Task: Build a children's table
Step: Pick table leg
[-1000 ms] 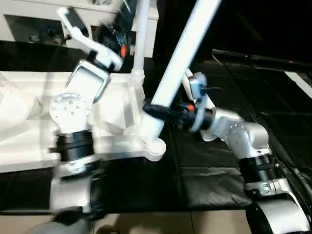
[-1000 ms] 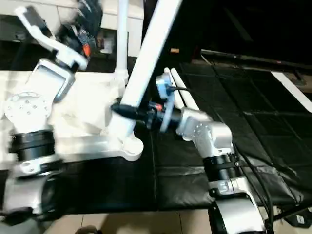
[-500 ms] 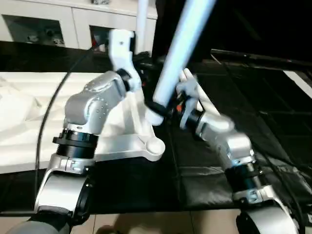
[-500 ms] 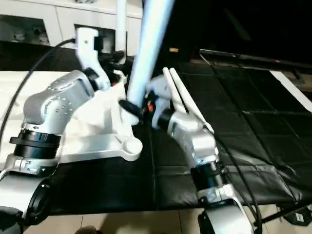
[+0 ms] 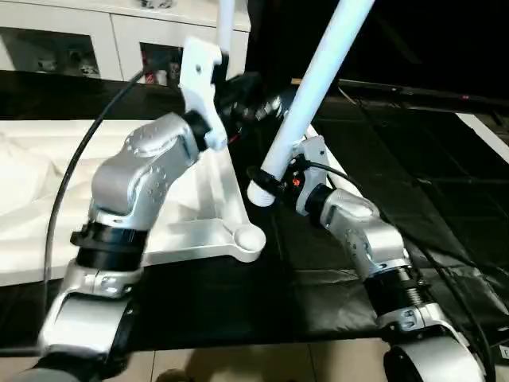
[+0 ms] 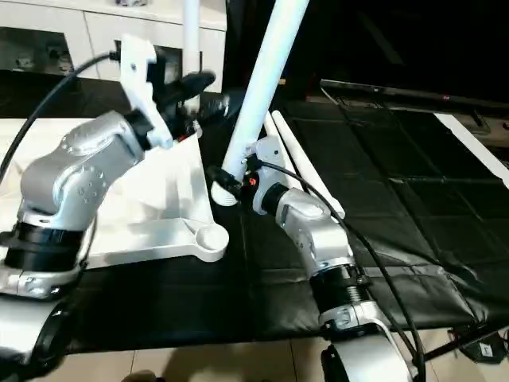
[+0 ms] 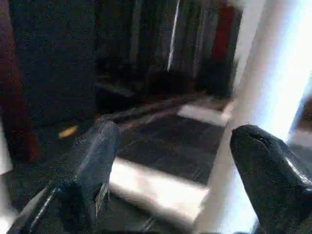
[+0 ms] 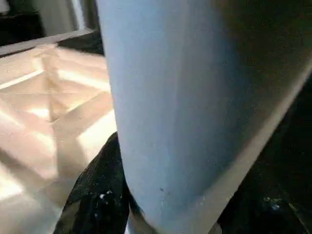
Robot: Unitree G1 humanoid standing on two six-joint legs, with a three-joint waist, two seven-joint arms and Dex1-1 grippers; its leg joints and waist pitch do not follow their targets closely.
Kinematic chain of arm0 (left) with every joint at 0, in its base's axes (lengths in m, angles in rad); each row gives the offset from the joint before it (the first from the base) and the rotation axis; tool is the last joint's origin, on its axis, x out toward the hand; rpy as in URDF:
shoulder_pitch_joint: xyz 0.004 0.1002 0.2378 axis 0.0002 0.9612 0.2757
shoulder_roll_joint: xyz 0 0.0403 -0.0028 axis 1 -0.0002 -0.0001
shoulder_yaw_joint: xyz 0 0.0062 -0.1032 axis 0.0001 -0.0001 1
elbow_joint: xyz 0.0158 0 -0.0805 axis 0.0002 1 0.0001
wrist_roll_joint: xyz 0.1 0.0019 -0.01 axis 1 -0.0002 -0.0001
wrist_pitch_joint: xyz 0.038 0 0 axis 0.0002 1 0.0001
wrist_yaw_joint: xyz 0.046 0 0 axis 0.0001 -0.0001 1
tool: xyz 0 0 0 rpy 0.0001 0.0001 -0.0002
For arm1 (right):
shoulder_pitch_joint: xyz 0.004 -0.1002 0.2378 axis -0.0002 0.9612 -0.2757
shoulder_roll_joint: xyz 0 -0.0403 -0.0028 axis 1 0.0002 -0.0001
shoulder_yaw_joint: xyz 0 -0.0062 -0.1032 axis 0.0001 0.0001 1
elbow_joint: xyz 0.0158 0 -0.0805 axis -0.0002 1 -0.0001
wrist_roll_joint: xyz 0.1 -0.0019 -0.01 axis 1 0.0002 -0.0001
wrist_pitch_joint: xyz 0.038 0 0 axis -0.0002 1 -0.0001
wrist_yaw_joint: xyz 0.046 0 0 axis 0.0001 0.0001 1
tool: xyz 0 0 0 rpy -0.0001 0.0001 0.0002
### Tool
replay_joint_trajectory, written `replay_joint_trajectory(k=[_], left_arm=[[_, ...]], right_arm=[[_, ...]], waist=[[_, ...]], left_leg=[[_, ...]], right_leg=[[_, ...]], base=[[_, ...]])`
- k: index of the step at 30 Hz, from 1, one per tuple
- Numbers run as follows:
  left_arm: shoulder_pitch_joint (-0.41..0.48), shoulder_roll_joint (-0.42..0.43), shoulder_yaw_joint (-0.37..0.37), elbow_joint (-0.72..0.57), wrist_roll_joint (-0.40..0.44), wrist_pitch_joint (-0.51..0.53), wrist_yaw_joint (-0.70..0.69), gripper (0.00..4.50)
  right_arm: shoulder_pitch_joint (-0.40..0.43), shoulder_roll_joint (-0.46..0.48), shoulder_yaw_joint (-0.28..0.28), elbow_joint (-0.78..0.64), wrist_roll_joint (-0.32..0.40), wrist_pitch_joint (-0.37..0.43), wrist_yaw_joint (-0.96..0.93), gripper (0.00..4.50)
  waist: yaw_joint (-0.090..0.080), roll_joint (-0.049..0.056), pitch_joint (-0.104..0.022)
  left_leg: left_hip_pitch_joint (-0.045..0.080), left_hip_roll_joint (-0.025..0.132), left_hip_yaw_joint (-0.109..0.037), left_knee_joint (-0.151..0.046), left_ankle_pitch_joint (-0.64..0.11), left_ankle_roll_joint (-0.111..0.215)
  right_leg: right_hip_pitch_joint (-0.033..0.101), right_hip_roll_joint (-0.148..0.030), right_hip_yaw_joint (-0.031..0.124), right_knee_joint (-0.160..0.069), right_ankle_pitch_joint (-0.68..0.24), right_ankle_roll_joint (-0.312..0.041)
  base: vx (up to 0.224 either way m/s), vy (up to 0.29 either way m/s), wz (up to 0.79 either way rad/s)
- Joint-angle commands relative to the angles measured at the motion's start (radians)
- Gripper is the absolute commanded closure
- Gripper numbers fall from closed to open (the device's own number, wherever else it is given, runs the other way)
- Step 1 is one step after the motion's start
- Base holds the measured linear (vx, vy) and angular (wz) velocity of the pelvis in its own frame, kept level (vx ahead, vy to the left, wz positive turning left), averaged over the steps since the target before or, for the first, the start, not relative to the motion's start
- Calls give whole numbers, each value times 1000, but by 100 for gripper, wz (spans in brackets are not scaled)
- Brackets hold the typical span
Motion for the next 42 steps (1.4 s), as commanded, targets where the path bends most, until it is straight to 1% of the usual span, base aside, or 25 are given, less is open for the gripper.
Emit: replay_joint_trajectory(k=[1,2,3,4,5,6,8,9,12,13,14,15,16,18,19,20,24,25,27,29,33,36,37,39,42], left_arm=[[35,47,-29,26,49,-33,-60,42],[60,79,-35,29,53,-42,-97,42],[60,79,-35,29,53,-42,-97,42],[96,131,-54,32,69,-57,-159,42],[106,147,-62,33,74,-61,-179,42],[143,194,-90,26,89,-70,-256,42],[159,218,-111,23,99,-77,-292,42],[177,240,-131,18,105,-79,-325,42],[223,292,-173,-10,96,-65,-415,42],[246,318,-194,-30,92,-53,-454,42],[259,333,-206,-41,94,-51,-475,42],[279,349,-220,-58,93,-38,-495,59],[283,351,-221,-64,91,-31,-499,76],[292,355,-224,-76,83,-16,-508,80],[310,367,-234,-105,70,10,-526,90],[310,367,-234,-105,70,10,-526,104],[328,386,-252,-91,121,9,-533,131],[325,390,-259,-61,158,1,-516,143],[322,393,-258,-37,176,8,-504,170],[324,400,-257,-36,173,13,-511,187],[328,404,-251,-20,193,-17,-514,224],[327,405,-252,-16,196,-16,-511,243],[326,405,-251,-14,197,-16,-512,243],[325,401,-247,-8,198,-16,-518,277],[328,397,-245,6,206,-25,-528,282]], right_arm=[[14,-16,-44,1,-7,-44,-34,257],[24,-22,-47,-8,3,-18,-25,257],[24,-22,-47,-8,3,-18,-25,257],[41,-29,-53,-25,21,11,-8,257],[47,-31,-55,-30,25,14,-4,257],[68,-38,-55,-43,33,4,12,257],[78,-42,-52,-51,35,1,21,257],[90,-45,-51,-59,35,0,27,257],[118,-51,-51,-88,46,10,38,257],[130,-52,-53,-103,51,17,40,257],[138,-54,-54,-112,53,18,41,257],[152,-56,-55,-129,57,17,42,257],[154,-56,-56,-132,57,18,42,257],[160,-56,-57,-138,58,19,42,257],[171,-56,-57,-149,56,20,39,257],[171,-56,-57,-149,56,20,39,257],[190,-54,-55,-175,57,46,38,257],[196,-54,-50,-183,58,54,42,257],[201,-55,-43,-191,56,53,47,257],[203,-54,-40,-194,56,43,48,257],[207,-56,-34,-197,59,41,52,257],[212,-58,-31,-203,58,46,56,257],[213,-58,-30,-204,57,47,57,257],[217,-57,-29,-209,55,52,58,257],[220,-58,-27,-212,53,59,59,257]], waist=[[0,38,-79],[-1,42,-79],[-1,42,-79],[1,44,-79],[1,45,-79],[1,53,-78],[0,50,-78],[2,57,-75],[5,59,-71],[3,60,-70],[3,68,-70],[2,71,-68],[1,71,-67],[1,69,-66],[3,74,-65],[2,73,-63],[0,73,-58],[-1,73,-58],[0,74,-60],[1,76,-62],[2,79,-66],[1,78,-67],[2,79,-66],[2,81,-65],[2,78,-64]], left_leg=[[15,39,-17,-77,-230,-83],[17,40,-16,-77,-228,-85],[17,40,-16,-77,-228,-85],[20,41,-16,-78,-224,-82],[19,41,-16,-79,-224,-79],[21,42,-16,-81,-235,-80],[23,43,-14,-81,-240,-83],[23,42,-14,-82,-255,-82],[25,43,-16,-85,-298,-82],[22,43,-17,-86,-298,-81],[26,43,-17,-86,-307,-83],[23,43,-18,-87,-314,-85],[26,43,-17,-87,-326,-84],[26,41,-16,-85,-334,-80],[28,41,-17,-84,-339,-80],[26,41,-17,-85,-343,-77],[31,37,-21,-86,-379,-67],[33,37,-21,-85,-381,-65],[33,35,-23,-84,-377,-62],[32,37,-24,-85,-365,-60],[32,40,-23,-88,-355,-63],[28,40,-21,-88,-347,-64],[29,39,-20,-87,-344,-63],[31,39,-20,-87,-346,-62],[31,39,-20,-87,-358,-62]], right_leg=[[55,-74,62,-66,-255,-96],[54,-73,63,-64,-242,-104],[54,-73,63,-64,-242,-104],[53,-72,63,-62,-210,-122],[54,-72,64,-61,-202,-127],[52,-71,63,-60,-193,-136],[52,-71,64,-58,-184,-151],[51,-74,65,-60,-205,-157],[51,-79,66,-69,-272,-148],[52,-78,66,-67,-278,-149],[49,-78,66,-72,-288,-149],[50,-78,66,-70,-295,-150],[48,-76,67,-71,-301,-152],[47,-76,67,-75,-329,-155],[47,-79,67,-77,-352,-151],[46,-79,67,-80,-369,-147],[43,-79,62,-95,-490,-104],[42,-78,62,-99,-504,-96],[41,-80,61,-103,-539,-71],[42,-80,61,-101,-524,-74],[42,-77,63,-89,-425,-114],[46,-77,64,-84,-385,-129],[45,-78,65,-83,-383,-133],[44,-77,65,-85,-388,-132],[44,-79,64,-89,-416,-126]], base=[[0,0,0],[0,0,0],[0,0,0],[0,0,0],[0,0,0],[0,0,0],[0,0,0],[0,0,0],[0,0,0],[0,0,0],[0,0,0],[0,0,0],[0,0,0],[0,0,0],[0,0,0],[0,0,0],[0,0,0],[0,0,0],[0,0,0],[0,0,0],[0,0,0],[0,0,0],[0,0,0],[0,0,0],[0,0,0]])
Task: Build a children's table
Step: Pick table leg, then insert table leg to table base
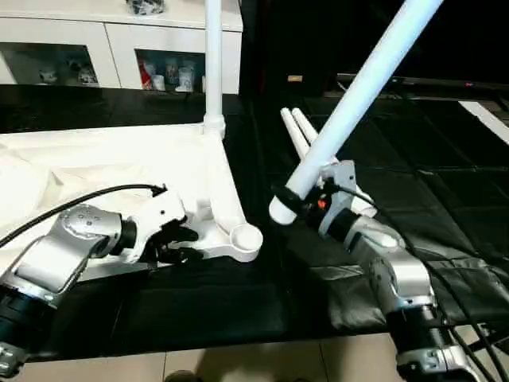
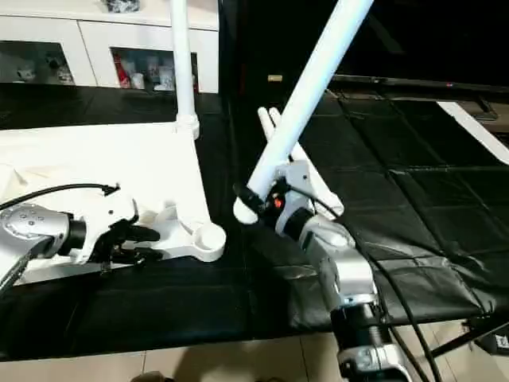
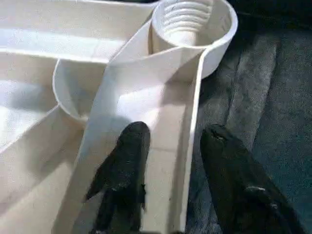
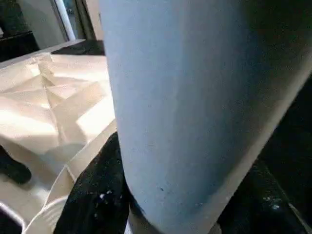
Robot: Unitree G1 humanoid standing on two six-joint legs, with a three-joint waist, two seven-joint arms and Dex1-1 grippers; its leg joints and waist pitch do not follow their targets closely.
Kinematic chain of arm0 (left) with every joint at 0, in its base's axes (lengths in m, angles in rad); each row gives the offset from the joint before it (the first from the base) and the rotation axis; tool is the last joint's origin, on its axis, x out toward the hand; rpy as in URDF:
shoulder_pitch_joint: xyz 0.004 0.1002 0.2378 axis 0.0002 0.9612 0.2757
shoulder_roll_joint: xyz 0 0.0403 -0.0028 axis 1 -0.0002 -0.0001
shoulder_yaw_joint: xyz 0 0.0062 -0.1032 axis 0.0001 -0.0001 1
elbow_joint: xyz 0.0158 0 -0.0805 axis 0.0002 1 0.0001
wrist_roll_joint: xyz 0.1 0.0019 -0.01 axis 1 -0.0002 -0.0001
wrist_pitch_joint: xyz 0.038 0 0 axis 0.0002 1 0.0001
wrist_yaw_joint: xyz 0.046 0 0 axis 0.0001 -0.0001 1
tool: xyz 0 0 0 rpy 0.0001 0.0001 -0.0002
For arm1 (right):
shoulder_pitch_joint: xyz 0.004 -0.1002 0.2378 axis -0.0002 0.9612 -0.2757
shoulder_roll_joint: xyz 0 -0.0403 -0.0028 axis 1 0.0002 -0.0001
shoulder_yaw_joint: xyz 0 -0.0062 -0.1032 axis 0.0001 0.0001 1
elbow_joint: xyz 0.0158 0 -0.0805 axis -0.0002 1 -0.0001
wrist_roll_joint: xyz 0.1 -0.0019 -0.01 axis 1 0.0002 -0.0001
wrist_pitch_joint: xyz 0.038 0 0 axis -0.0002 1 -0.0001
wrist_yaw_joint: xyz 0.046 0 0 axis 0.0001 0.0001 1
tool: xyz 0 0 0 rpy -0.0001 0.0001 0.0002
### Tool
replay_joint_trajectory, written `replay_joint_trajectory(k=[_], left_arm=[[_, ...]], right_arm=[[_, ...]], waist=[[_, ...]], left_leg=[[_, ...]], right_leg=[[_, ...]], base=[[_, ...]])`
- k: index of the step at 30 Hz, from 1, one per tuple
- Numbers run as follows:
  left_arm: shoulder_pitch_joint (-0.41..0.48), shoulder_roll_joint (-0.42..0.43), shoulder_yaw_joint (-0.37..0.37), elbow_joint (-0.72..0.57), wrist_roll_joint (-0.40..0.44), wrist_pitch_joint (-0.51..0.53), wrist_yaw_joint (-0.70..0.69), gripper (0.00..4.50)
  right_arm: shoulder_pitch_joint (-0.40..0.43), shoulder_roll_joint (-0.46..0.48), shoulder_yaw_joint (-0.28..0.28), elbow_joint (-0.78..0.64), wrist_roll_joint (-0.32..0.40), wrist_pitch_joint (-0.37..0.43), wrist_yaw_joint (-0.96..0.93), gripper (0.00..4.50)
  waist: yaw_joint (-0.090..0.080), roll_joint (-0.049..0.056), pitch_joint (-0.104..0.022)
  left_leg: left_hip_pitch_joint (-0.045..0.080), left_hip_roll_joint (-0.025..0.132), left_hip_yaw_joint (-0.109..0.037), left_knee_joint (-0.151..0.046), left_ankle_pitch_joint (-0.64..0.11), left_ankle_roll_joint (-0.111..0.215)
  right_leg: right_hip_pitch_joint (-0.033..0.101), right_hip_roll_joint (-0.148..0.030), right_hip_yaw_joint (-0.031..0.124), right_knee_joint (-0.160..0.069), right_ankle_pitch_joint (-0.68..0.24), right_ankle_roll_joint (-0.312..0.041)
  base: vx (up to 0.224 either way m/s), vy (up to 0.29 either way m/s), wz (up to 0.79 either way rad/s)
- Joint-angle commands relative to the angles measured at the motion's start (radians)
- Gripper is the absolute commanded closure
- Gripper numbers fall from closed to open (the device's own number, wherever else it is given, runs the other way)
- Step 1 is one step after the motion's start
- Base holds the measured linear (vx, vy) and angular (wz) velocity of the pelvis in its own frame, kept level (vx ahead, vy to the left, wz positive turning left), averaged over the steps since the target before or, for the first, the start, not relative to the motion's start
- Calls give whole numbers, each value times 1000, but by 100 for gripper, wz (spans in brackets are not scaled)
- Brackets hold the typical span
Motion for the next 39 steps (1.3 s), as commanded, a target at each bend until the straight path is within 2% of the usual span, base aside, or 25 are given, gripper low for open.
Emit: replay_joint_trajectory(k=[1,3,6,8,11,13,17,19,21,23,24,25,28,29,31,34,35,36,38,39], left_arm=[[4,-1,2,11,18,-13,-10,292],[6,2,-5,21,34,-28,-13,324],[9,3,-9,23,40,-33,-18,326],[10,3,-14,23,46,-37,-20,364],[9,2,-25,33,66,-48,-15,363],[7,-4,-32,48,79,-59,-9,399],[-5,-26,-27,69,80,-65,0,409],[-23,-51,-22,91,80,-66,6,438],[-39,-71,-24,112,86,-72,9,445],[-51,-89,-33,130,97,-87,5,449],[-60,-101,-39,143,105,-100,2,450],[-60,-101,-39,143,105,-100,2,450],[-95,-146,-57,183,124,-145,6,450],[-95,-146,-57,183,124,-145,6,450],[-131,-187,-67,228,133,-180,-2,450],[-148,-206,-68,259,140,-196,-13,450],[-154,-213,-68,271,142,-204,-22,450],[-155,-214,-68,274,142,-206,-24,450],[-156,-221,-63,281,141,-211,-27,450],[-156,-221,-63,281,141,-211,-27,450]], right_arm=[[-3,-10,-4,-30,7,11,2,257],[-1,-10,-5,-37,13,28,2,257],[0,-10,-6,-40,18,45,0,257],[1,-9,-8,-42,24,61,-4,257],[0,-7,-13,-46,37,74,0,257],[0,-7,-13,-49,41,75,3,257],[-8,-11,-9,-36,21,33,6,257],[-16,-12,-6,-19,7,-11,17,257],[-21,-15,2,-5,-11,-52,26,257],[-27,-20,17,7,-43,-91,15,257],[-33,-22,23,3,-41,-64,11,257],[-33,-22,23,3,-41,-64,11,257],[-63,-20,34,-9,-3,13,45,257],[-63,-20,34,-9,-3,13,45,257],[-92,-23,45,35,1,0,92,257],[-116,-32,54,91,-17,-2,114,257],[-132,-37,58,120,-25,3,127,257],[-134,-37,59,123,-26,2,129,257],[-148,-33,60,135,-25,5,140,257],[-148,-33,60,135,-25,5,140,257]], waist=[[-2,34,-72],[-2,33,-71],[-2,33,-71],[-1,33,-72],[-1,32,-72],[-1,33,-73],[-1,31,-70],[0,30,-71],[0,30,-70],[-1,32,-72],[-3,30,-73],[-3,29,-72],[-2,27,-76],[2,30,-77],[4,28,-75],[8,31,-73],[10,26,-75],[13,29,-75],[14,22,-76],[16,24,-77]], left_leg=[[20,40,-22,-84,-358,-62],[21,39,-22,-83,-365,-59],[20,40,-23,-84,-360,-59],[21,41,-23,-84,-355,-59],[20,41,-23,-85,-354,-60],[20,41,-22,-84,-355,-59],[23,40,-22,-84,-373,-59],[24,39,-22,-82,-372,-59],[21,39,-24,-82,-369,-54],[17,41,-25,-84,-356,-55],[20,38,-23,-82,-354,-53],[18,37,-23,-82,-350,-51],[14,37,-20,-81,-311,-40],[17,38,-19,-79,-298,-35],[17,38,-17,-78,-303,-31],[21,40,-18,-78,-316,-35],[20,40,-18,-78,-311,-35],[19,41,-18,-79,-303,-36],[16,42,-17,-79,-291,-34],[15,42,-17,-79,-284,-33]], right_leg=[[39,-80,62,-88,-422,-120],[37,-81,62,-93,-452,-110],[37,-82,62,-92,-455,-106],[37,-81,63,-90,-444,-110],[37,-80,63,-88,-420,-118],[37,-80,63,-88,-421,-115],[34,-83,62,-95,-471,-105],[33,-85,61,-97,-489,-95],[35,-87,60,-101,-509,-86],[37,-86,60,-97,-488,-89],[37,-84,60,-98,-479,-92],[38,-83,61,-97,-473,-94],[43,-82,63,-92,-429,-106],[41,-83,64,-89,-416,-112],[40,-84,63,-92,-430,-109],[36,-86,62,-97,-463,-104],[38,-87,62,-96,-463,-105],[39,-89,63,-97,-460,-106],[41,-90,63,-93,-452,-105],[41,-90,63,-91,-443,-105]], base=[[0,0,0],[0,0,0],[0,0,0],[0,0,0],[0,0,0],[0,0,0],[0,0,0],[0,0,0],[0,0,0],[0,0,0],[0,0,0],[0,0,0],[0,0,0],[0,0,0],[0,0,0],[0,0,0],[0,0,0],[0,0,0],[0,0,0],[0,0,0]])
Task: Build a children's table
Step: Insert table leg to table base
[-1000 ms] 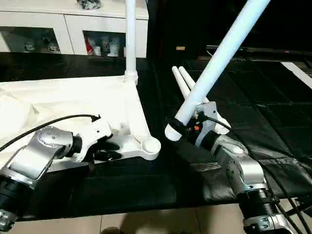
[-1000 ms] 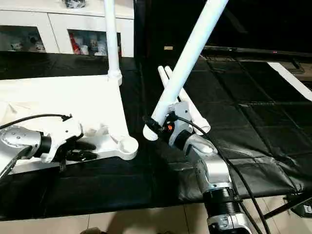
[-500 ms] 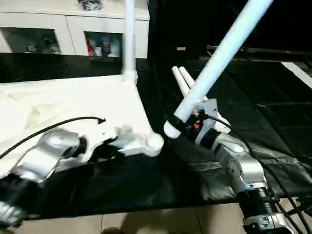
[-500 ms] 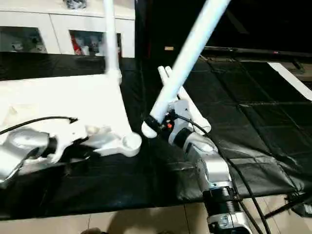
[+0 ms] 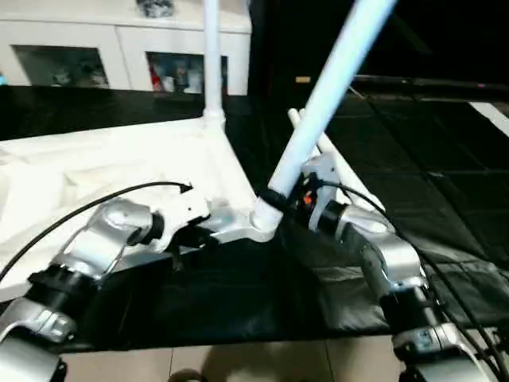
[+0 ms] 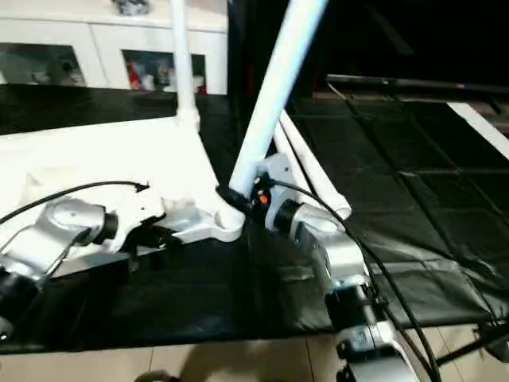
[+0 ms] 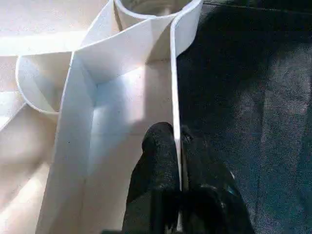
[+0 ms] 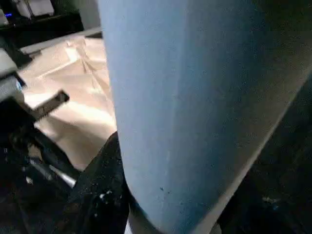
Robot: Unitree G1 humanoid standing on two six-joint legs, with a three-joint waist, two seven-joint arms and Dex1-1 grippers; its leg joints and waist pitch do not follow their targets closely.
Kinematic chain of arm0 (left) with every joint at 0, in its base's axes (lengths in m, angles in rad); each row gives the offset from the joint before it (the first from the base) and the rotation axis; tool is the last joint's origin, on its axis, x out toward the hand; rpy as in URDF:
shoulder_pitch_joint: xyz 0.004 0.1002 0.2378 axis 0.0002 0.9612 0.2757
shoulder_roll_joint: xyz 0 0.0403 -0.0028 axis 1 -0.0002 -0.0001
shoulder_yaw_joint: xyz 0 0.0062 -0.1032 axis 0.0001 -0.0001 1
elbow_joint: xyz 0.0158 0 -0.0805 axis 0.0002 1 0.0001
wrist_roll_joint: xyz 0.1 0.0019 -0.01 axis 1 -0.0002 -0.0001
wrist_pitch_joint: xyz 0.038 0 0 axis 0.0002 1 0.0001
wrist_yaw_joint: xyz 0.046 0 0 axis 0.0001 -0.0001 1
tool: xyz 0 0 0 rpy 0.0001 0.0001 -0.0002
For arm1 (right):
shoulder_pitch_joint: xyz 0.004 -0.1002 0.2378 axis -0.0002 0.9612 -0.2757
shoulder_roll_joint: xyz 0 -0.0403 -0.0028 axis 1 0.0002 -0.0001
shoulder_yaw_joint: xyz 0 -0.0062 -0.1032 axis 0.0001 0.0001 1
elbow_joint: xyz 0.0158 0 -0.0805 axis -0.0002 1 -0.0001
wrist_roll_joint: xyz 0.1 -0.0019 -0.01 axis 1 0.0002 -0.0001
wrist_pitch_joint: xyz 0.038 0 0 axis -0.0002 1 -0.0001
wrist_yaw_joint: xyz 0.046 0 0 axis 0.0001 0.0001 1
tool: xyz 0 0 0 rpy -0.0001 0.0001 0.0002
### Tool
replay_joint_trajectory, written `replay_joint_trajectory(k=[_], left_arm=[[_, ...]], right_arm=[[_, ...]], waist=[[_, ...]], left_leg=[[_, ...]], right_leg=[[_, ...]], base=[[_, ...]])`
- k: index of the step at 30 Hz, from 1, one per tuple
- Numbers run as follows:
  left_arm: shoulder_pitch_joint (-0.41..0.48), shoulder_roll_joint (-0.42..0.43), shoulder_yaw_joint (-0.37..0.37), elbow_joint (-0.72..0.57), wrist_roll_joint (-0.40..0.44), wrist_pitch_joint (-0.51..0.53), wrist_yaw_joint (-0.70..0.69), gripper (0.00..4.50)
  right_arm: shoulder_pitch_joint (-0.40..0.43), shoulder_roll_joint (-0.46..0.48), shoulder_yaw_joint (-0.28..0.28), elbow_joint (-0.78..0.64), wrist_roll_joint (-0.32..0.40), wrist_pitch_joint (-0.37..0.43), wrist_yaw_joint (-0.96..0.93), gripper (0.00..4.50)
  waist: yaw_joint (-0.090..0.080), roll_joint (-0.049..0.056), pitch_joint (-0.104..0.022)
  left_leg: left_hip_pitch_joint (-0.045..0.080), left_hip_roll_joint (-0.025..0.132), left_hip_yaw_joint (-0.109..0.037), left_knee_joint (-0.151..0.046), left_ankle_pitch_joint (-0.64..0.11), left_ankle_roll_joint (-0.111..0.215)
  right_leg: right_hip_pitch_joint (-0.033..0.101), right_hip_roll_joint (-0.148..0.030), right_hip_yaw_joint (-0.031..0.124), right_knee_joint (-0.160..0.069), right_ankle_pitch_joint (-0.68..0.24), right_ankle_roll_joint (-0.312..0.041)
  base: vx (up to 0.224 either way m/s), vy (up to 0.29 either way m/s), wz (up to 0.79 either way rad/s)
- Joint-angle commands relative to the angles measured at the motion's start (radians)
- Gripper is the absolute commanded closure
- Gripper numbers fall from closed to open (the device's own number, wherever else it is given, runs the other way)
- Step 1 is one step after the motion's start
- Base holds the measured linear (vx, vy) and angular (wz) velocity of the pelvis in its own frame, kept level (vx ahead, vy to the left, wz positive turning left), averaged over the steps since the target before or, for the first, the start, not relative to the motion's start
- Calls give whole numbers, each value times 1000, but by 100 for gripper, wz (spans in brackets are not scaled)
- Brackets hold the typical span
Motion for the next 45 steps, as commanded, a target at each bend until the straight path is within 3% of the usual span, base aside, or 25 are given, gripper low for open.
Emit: replay_joint_trajectory(k=[1,7,8,13,18,20,22,25,28,45], left_arm=[[-8,-29,1,6,-22,-39,-3,450],[-5,-65,48,40,-29,-87,36,450],[-3,-65,51,39,-31,-84,26,422],[5,-63,52,32,-20,-82,25,381],[0,-70,58,66,-1,-108,27,378],[-1,-70,58,72,7,-112,31,378],[-2,-71,60,80,12,-112,34,416],[-7,-71,66,91,12,-95,36,416],[-6,-59,59,86,18,-78,23,445],[10,-33,34,27,33,-81,-50,450]], right_arm=[[-31,-9,2,-5,-5,6,13,257],[-56,-2,7,57,-10,-45,31,257],[-61,1,6,69,-11,-58,35,257],[-77,9,1,108,-17,-89,46,257],[-90,13,6,145,-22,-115,58,257],[-91,13,6,151,-24,-121,60,257],[-93,14,7,158,-27,-127,63,257],[-100,15,8,176,-35,-139,72,257],[-105,14,12,188,-40,-146,77,257],[-157,30,40,305,-75,-156,106,257]], waist=[[-8,6,-75],[-7,4,-72],[-7,1,-74],[-7,4,-78],[-14,4,-82],[-15,2,-82],[-17,2,-81],[-19,1,-78],[-22,1,-76],[-27,-3,-79]], left_leg=[[13,44,-18,-77,-282,-32],[17,43,-18,-75,-289,-24],[15,45,-18,-77,-285,-25],[10,47,-17,-77,-254,-23],[7,46,-14,-75,-222,-21],[6,46,-13,-75,-219,-19],[6,46,-13,-75,-221,-19],[8,46,-14,-76,-241,-20],[10,45,-14,-75,-261,-22],[13,48,-16,-78,-285,-33]], right_leg=[[40,-86,63,-92,-446,-103],[34,-90,60,-102,-526,-77],[36,-90,60,-100,-520,-74],[37,-89,62,-90,-442,-101],[43,-85,65,-75,-327,-140],[45,-86,65,-74,-322,-143],[45,-86,65,-74,-322,-144],[44,-87,65,-79,-360,-140],[42,-88,64,-86,-418,-127],[39,-86,65,-81,-390,-144]], base=[[0,0,0],[0,0,0],[0,0,0],[0,0,0],[0,0,0],[0,0,0],[0,0,0],[0,0,0],[0,0,0],[0,0,0]])
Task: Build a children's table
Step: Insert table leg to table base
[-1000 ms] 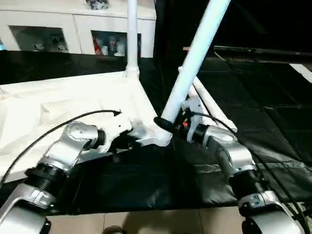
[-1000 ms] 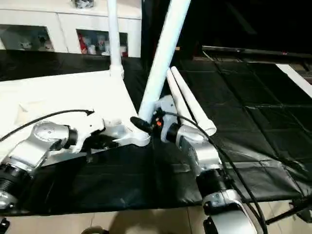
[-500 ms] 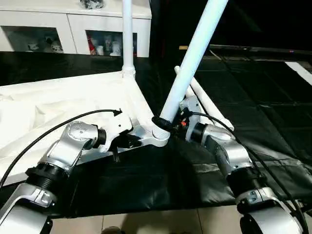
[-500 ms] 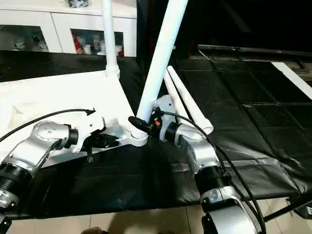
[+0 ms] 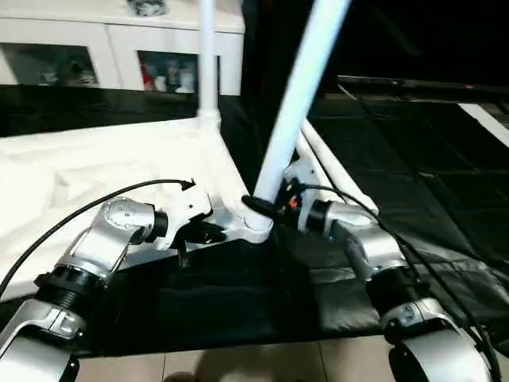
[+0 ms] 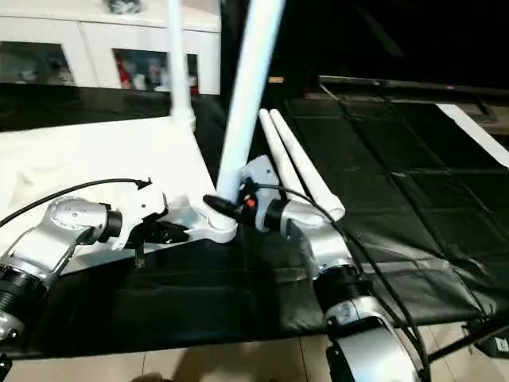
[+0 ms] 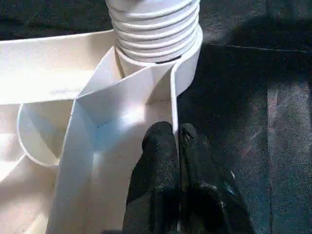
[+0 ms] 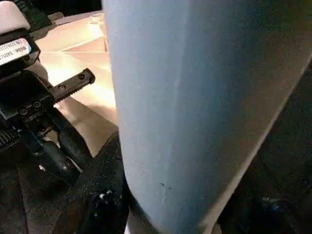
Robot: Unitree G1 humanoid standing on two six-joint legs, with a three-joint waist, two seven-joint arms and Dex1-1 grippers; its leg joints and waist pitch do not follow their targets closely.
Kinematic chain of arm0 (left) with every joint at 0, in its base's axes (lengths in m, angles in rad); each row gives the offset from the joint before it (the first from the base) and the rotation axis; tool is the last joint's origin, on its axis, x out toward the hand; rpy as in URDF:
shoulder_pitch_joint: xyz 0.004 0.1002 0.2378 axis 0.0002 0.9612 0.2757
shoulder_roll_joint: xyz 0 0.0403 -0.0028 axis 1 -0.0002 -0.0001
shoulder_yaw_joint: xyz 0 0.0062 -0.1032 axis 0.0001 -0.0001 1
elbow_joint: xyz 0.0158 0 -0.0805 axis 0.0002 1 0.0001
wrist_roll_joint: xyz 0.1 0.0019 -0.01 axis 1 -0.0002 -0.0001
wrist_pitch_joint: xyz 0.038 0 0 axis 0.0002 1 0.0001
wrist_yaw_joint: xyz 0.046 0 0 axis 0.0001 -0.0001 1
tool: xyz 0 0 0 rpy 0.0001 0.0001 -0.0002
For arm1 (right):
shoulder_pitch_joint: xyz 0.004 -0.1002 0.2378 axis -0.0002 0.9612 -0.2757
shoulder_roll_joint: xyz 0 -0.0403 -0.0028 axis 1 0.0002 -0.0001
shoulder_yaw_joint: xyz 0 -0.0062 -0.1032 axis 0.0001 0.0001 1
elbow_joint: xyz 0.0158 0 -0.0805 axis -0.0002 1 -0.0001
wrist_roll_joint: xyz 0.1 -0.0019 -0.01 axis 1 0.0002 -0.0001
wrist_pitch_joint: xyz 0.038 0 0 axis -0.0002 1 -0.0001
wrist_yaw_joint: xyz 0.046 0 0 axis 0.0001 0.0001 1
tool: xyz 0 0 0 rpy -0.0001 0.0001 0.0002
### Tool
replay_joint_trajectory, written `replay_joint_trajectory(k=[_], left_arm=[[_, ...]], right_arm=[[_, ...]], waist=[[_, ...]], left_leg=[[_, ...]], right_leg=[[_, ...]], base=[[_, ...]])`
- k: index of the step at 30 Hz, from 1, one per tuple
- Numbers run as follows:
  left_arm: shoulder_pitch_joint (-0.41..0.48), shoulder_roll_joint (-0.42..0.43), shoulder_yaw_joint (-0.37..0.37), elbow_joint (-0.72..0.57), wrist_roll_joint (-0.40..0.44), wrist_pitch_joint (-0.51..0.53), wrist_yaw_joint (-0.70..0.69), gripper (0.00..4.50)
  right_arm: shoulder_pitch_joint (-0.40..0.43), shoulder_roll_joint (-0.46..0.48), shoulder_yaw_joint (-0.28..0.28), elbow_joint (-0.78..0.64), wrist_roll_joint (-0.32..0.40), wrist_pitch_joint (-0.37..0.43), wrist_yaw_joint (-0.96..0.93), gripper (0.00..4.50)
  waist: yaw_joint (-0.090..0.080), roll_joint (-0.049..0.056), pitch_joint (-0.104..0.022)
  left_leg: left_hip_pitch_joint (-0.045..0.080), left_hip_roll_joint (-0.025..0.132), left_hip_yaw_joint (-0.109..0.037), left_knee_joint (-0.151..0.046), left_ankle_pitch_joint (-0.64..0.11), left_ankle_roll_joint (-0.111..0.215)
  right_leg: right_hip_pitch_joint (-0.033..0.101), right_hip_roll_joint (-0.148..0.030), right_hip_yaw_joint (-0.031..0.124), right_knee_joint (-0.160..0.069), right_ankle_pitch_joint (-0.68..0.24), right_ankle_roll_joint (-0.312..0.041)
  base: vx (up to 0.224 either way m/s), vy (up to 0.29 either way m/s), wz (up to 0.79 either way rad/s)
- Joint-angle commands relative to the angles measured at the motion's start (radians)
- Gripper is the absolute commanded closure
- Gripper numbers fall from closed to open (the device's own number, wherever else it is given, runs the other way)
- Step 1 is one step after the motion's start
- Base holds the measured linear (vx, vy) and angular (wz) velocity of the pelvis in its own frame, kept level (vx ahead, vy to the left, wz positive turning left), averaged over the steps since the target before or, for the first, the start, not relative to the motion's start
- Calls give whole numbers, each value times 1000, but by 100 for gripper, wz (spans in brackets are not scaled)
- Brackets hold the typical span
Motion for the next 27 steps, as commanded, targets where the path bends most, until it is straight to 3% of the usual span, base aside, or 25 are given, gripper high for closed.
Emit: replay_joint_trajectory(k=[1,5,10,12,13,15,16,17,18,19,20,21,22,23,25,27], left_arm=[[-1,0,-28,-15,23,1,-19,450],[-10,-6,-22,2,31,-4,-4,450],[-12,-10,-9,-2,23,5,-8,450],[-15,-10,-6,2,23,5,-6,450],[-15,-10,-6,2,23,5,-6,450],[-24,-11,0,13,23,7,-5,450],[-28,-12,2,17,22,8,-4,450],[-34,-13,5,23,21,10,-3,450],[-36,-13,6,25,21,10,-3,450],[-38,-14,7,28,20,10,-3,450],[-45,-13,8,37,25,4,1,450],[-59,-13,9,57,32,-6,5,450],[-59,-13,9,57,32,-6,5,450],[-74,-13,10,77,36,-13,4,450],[-80,-14,10,85,38,-16,4,450],[-89,-15,8,100,44,-25,6,450]], right_arm=[[-15,1,-11,40,-4,14,-6,257],[-25,1,-7,59,-5,15,3,257],[-28,13,-70,88,44,38,-8,257],[-19,14,-97,96,65,43,-18,257],[-19,14,-97,96,65,43,-18,257],[7,20,-123,91,89,41,-26,257],[18,22,-131,88,97,38,-28,257],[33,25,-138,83,105,30,-28,257],[38,27,-141,82,107,27,-28,257],[42,28,-144,81,109,24,-27,257],[63,32,-147,75,112,14,-21,257],[108,38,-143,62,108,-15,-9,257],[108,38,-143,62,108,-15,-9,257],[158,37,-129,50,89,-59,-10,257],[173,36,-124,47,82,-72,-13,257],[201,22,-98,42,41,-116,-27,257]], waist=[[-3,16,-69],[-2,17,-68],[-3,17,-70],[-1,28,-71],[-1,24,-71],[2,38,-71],[1,34,-72],[5,44,-73],[4,38,-73],[4,39,-73],[7,52,-73],[8,56,-73],[8,50,-73],[14,71,-74],[12,57,-74],[17,70,-73]], left_leg=[[16,47,-18,-77,-287,-33],[18,47,-19,-77,-301,-35],[17,48,-20,-79,-301,-35],[18,48,-21,-79,-310,-40],[19,48,-20,-79,-316,-41],[21,48,-22,-79,-329,-46],[20,48,-21,-80,-329,-46],[20,47,-23,-80,-327,-49],[20,48,-22,-80,-332,-49],[20,47,-21,-80,-335,-48],[21,46,-23,-80,-342,-52],[23,46,-23,-80,-364,-54],[22,45,-22,-80,-361,-52],[20,44,-26,-80,-363,-54],[20,44,-24,-81,-369,-46],[18,41,-23,-78,-351,-34]], right_leg=[[42,-88,65,-82,-397,-144],[40,-88,64,-87,-429,-134],[42,-88,65,-84,-403,-143],[42,-87,64,-82,-388,-152],[41,-87,64,-83,-385,-155],[41,-87,64,-83,-378,-159],[42,-86,64,-84,-371,-160],[43,-86,64,-79,-354,-166],[43,-86,63,-81,-345,-170],[44,-85,63,-81,-343,-174],[43,-86,63,-80,-345,-175],[42,-85,62,-86,-349,-172],[43,-84,62,-86,-346,-170],[45,-86,61,-81,-338,-176],[47,-84,61,-85,-344,-176],[48,-88,62,-88,-373,-173]], base=[[0,0,0],[0,0,0],[0,0,0],[0,0,0],[0,0,0],[0,0,0],[0,0,0],[0,0,0],[0,0,0],[0,0,0],[0,0,0],[0,0,0],[0,0,0],[0,0,0],[0,0,0],[0,0,0]])
